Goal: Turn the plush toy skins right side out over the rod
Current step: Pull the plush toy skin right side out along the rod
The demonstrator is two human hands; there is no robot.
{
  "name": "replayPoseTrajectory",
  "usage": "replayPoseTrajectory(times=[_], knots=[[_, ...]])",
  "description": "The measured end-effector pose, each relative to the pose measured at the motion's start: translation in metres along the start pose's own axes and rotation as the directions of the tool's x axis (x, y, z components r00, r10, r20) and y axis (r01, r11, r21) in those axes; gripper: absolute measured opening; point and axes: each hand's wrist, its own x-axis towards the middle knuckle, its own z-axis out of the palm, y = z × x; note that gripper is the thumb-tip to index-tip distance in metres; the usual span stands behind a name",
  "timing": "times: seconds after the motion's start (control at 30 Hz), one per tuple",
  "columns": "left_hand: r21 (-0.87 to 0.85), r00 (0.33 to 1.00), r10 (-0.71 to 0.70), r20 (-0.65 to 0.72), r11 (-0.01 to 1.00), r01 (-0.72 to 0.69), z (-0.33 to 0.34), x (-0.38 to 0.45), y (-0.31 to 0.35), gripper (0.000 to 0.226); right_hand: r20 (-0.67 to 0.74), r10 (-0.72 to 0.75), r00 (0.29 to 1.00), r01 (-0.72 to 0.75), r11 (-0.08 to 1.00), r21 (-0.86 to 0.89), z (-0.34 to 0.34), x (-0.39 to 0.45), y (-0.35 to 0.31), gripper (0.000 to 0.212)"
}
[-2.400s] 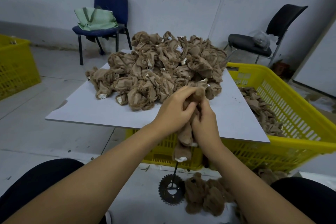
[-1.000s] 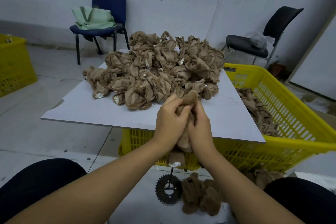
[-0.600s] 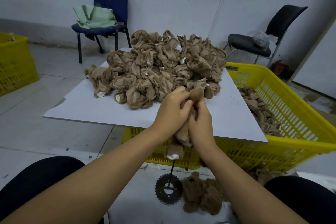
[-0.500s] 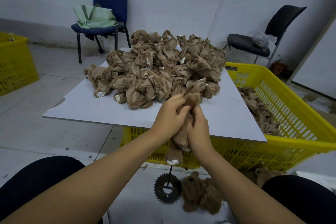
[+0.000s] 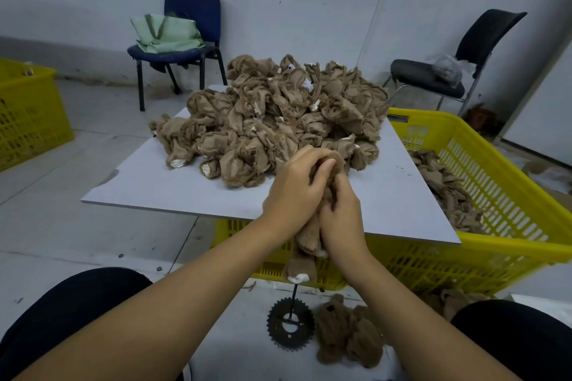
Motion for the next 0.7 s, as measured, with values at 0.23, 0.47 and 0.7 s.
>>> replayPoseTrajectory(times=[0.23,0.47,0.7], knots=[[0.034,0.995,0.099,-0.016,0.995,-0.099,0.003,-0.004,-0.010,0.007,-0.011,0.019,1.000,-0.019,0.999,0.027,0.000,0.001,0.004,0.030],[0.017,0.996,0.092,-0.018,0.996,-0.092,0.004,-0.012,-0.016,0.006,0.023,0.010,1.000,-0.011,0.999,0.048,0.005,-0.008,0.010,0.033],[0.041,0.992,0.123,-0.024,0.992,-0.122,0.006,-0.016,-0.010,0.006,-0.010,-0.025,1.000,0.026,0.995,0.093,0.001,-0.011,0.006,0.031]])
